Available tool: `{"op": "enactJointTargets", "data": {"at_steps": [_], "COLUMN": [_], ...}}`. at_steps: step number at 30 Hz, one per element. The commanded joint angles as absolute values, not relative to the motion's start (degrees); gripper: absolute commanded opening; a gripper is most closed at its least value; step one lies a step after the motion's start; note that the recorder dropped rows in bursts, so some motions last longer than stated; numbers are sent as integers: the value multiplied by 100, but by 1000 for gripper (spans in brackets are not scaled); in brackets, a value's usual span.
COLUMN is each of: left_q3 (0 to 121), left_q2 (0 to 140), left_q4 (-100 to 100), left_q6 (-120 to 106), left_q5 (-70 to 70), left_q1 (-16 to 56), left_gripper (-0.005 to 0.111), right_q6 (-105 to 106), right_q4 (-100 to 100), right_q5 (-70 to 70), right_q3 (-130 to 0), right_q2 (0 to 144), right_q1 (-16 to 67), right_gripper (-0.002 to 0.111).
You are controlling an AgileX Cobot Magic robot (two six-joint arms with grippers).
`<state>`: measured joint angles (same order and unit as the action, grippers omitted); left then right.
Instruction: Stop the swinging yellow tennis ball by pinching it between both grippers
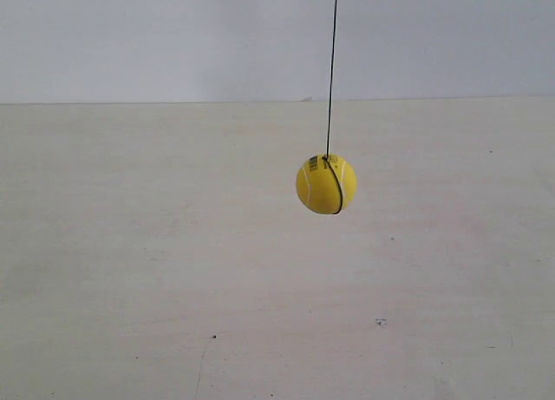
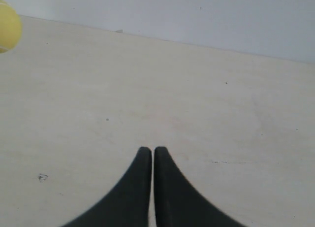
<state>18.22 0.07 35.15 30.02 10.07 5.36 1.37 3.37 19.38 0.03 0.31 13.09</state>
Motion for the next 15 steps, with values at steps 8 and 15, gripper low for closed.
{"op": "enactJointTargets", "data": {"at_steps": [8,15], "left_q3": [259,0], "left_q2": [0,0], "left_q4": [477,41], "left_q6": [-59,-59], "left_q5": [1051,1145], "left_q1": [493,386], "left_gripper": [5,5], "right_q6": [137,137], "right_q4": [345,345], "right_q5": [1898,1898], "right_q3": [0,0], "right_q2": [0,0], "right_q1": [1323,1323], "right_gripper": [0,0]}}
